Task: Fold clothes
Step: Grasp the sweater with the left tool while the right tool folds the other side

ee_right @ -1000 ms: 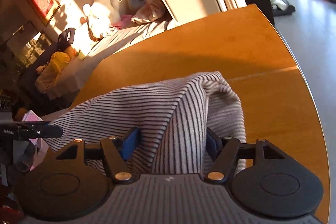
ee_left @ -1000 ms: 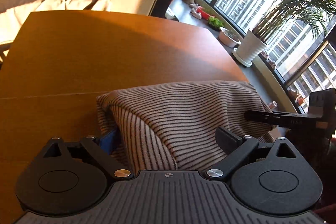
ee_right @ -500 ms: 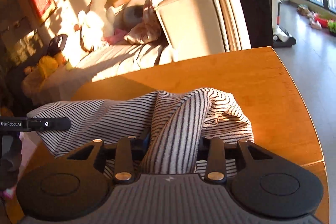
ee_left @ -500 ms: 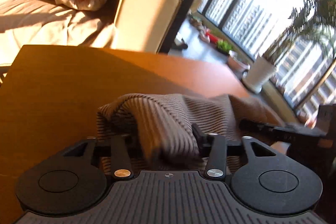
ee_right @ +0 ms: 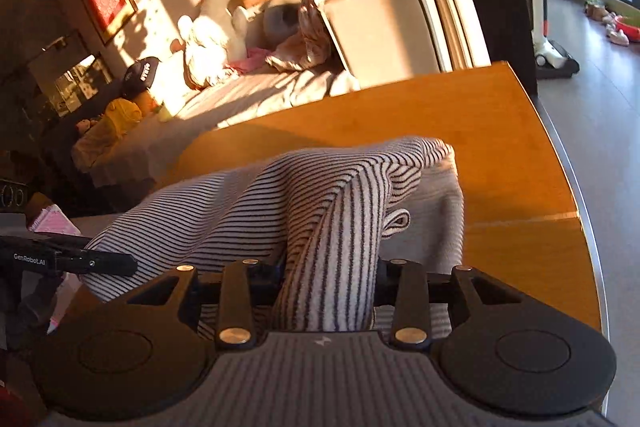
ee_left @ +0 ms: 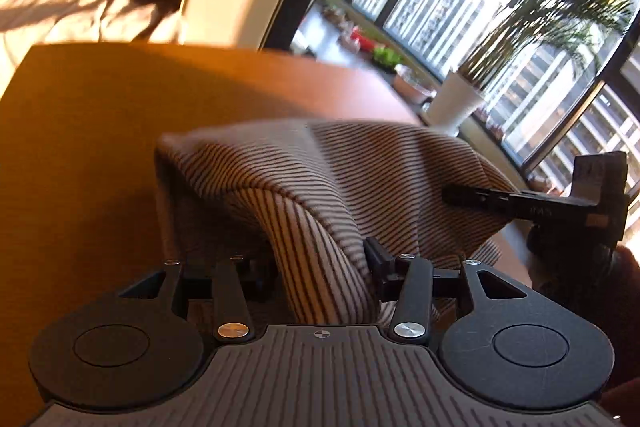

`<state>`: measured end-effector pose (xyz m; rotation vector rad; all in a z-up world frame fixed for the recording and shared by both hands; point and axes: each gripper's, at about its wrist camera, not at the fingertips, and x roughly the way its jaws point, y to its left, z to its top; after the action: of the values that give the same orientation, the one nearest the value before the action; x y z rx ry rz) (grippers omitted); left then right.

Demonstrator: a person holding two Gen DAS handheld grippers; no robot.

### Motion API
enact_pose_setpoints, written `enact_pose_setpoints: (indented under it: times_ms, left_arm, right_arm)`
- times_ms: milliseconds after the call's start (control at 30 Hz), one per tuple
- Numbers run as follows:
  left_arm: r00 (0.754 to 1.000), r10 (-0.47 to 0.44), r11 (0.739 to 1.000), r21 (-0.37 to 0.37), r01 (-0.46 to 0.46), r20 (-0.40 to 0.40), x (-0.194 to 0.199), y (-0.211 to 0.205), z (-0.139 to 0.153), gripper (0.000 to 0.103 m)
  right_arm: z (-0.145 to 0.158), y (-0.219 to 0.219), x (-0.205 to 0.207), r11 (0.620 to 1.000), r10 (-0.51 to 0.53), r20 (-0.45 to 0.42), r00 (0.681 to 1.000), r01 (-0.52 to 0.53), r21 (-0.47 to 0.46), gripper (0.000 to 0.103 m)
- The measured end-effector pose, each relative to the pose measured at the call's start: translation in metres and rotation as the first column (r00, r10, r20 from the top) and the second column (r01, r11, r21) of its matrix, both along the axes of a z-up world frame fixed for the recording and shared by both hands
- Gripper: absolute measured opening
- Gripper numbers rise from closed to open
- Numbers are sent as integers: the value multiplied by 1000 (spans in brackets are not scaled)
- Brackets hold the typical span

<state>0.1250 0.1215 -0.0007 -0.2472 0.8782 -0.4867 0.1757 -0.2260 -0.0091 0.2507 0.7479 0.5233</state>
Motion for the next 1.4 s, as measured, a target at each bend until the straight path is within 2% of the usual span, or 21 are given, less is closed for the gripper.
enact_pose_setpoints:
  times_ms: [100, 167, 233, 267, 333, 367, 400, 433, 500, 600, 700, 767, 867, 933, 1000, 1100, 1200, 1267, 1333, 1400]
  left_arm:
    - [1000, 8, 999, 31, -8, -13, 0, 3, -10, 55]
    - [1000, 13, 999, 47, -13, 6, -2, 7, -6, 64]
    - [998, 19, 997, 74, -24, 59, -6, 11, 8, 69]
    - [996, 23, 997, 71, -30, 90, -10, 12, 17, 75]
    - [988, 33, 998, 40, -39, 149, -20, 16, 34, 85]
    - [985, 35, 999, 12, -38, 171, -24, 16, 40, 87]
    - [982, 33, 999, -18, -30, 186, -27, 15, 44, 87]
    - [981, 23, 999, -46, -14, 192, -30, 10, 46, 87]
    - [985, -18, 996, -85, 33, 173, -30, -4, 42, 84]
    - [992, -88, 988, -118, 99, 92, -27, -29, 19, 78]
    - [993, -109, 993, -41, 111, 54, -21, -44, -4, 80]
    - [991, -117, 992, -28, 119, 71, -14, -43, -10, 82]
    - [996, -69, 996, -60, 73, 57, 3, -31, -9, 82]
    - [998, -26, 997, -72, 31, 64, 17, -23, -9, 83]
    - [996, 28, 996, -85, -21, 81, 31, -16, -12, 84]
    - [993, 75, 992, -106, -65, 94, 43, -14, -14, 87]
    - [992, 80, 992, -102, -70, 102, 47, -18, -12, 95]
    - [991, 64, 997, -54, -58, 116, 40, -25, -4, 99]
    - [990, 56, 998, -27, -53, 128, 27, -28, 3, 101]
    - [992, 54, 997, -57, -47, 115, 17, -27, 7, 102]
  right_arm:
    - [-11, -6, -4, 999, -16, 0, 1000, 16, 31, 43]
    - [-9, -9, -6, 999, -17, -1, 1000, 17, 28, 53]
    - [-2, -14, -11, 999, -37, 27, 999, 36, 17, 75]
    - [2, -17, -13, 999, -50, 46, 998, 49, 15, 80]
    - [14, -26, -20, 996, -90, 105, 990, 87, 33, 98]
    - [20, -29, -24, 993, -110, 147, 983, 104, 47, 98]
    - [26, -32, -27, 991, -129, 189, 974, 119, 62, 92]
    - [32, -33, -29, 989, -142, 222, 965, 129, 71, 65]
    - [40, -27, -24, 992, -127, 248, 960, 116, 58, 25]
    - [44, -14, -12, 997, -77, 251, 965, 72, 27, 25]
    - [20, 6, -3, 995, 9, 161, 987, 7, -100, 27]
    - [3, 17, -11, 985, 40, 161, 986, -12, -171, 29]
    - [3, 31, -35, 978, 88, 190, 978, -48, -205, 44]
    - [2, 40, -52, 971, 121, 208, 971, -72, -228, 59]
    - [3, 50, -68, 965, 169, 213, 962, -117, -235, 63]
    - [4, 66, -90, 951, 254, 209, 944, -204, -234, 79]
    - [9, 74, -95, 935, 301, 210, 930, -244, -259, 82]
    - [19, 66, -88, 946, 282, 211, 936, -234, -225, 85]
    - [31, 50, -74, 968, 215, 240, 947, -174, -179, 103]
    - [39, 37, -59, 981, 136, 256, 957, -94, -170, 103]
